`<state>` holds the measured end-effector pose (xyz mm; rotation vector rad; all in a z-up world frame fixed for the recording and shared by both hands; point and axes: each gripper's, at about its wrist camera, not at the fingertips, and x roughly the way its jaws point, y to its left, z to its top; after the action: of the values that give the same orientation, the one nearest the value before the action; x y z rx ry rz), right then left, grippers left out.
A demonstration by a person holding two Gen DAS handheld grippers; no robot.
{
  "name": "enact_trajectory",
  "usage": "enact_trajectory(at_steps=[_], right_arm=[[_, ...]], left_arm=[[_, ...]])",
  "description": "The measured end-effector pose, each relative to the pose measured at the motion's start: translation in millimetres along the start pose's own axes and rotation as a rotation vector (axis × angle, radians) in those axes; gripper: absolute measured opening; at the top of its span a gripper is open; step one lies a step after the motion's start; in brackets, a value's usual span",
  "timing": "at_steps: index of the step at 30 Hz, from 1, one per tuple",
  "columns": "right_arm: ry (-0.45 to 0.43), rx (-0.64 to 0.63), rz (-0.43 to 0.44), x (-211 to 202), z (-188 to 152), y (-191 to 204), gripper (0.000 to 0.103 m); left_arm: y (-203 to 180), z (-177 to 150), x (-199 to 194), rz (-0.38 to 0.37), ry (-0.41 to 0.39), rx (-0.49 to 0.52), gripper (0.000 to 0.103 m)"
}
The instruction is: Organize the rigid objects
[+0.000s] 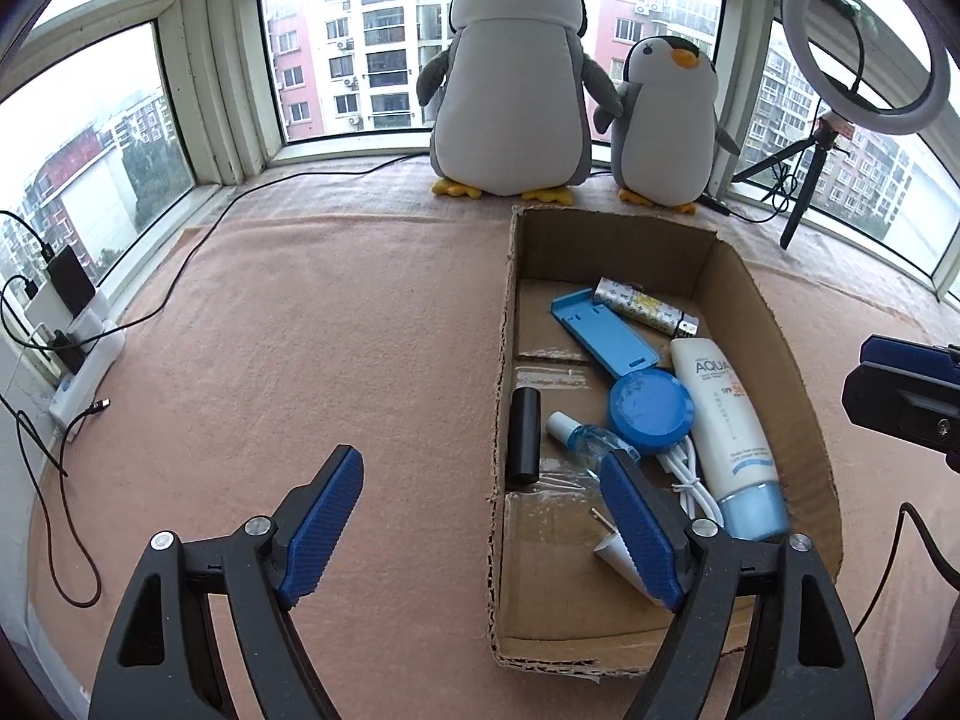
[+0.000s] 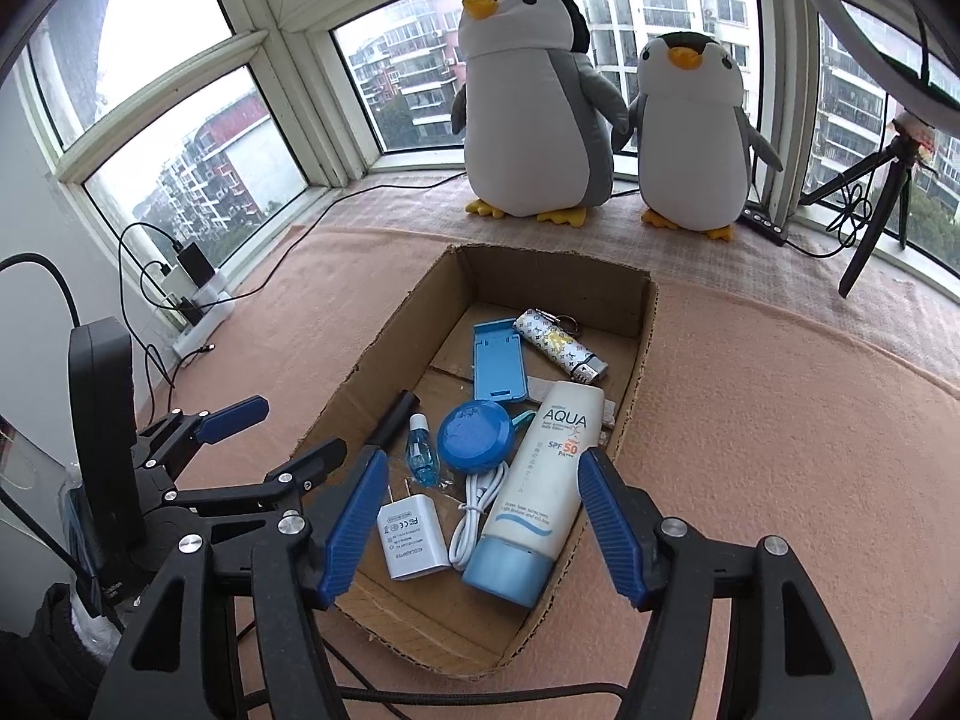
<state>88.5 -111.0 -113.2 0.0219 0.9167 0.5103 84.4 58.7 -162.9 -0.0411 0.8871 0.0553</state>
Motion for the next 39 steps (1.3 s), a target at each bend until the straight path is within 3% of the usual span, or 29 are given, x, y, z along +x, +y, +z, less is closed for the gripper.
enact_trajectory(at_steps=[20,22,39], right_arm=[[-0.196,0.155,-0.205,-90.9,-26.4,-21.1,0.078],[-0.215,0.166,-0.223,-97.0,-30.3,-21.4,0.081],[-0.215,0.167,-0.223,-101.2,-37.0,-16.4,0.083]], left_arm=[[-38.0,17.8,-94.1,-0.070,-0.157,0.061,0.087],[-41.1,18.6,-100.0,-0.070,-0.171,0.066,0.092],[-48.1,18.1,-111.4,-0.073,-0.174,0.077,0.096]])
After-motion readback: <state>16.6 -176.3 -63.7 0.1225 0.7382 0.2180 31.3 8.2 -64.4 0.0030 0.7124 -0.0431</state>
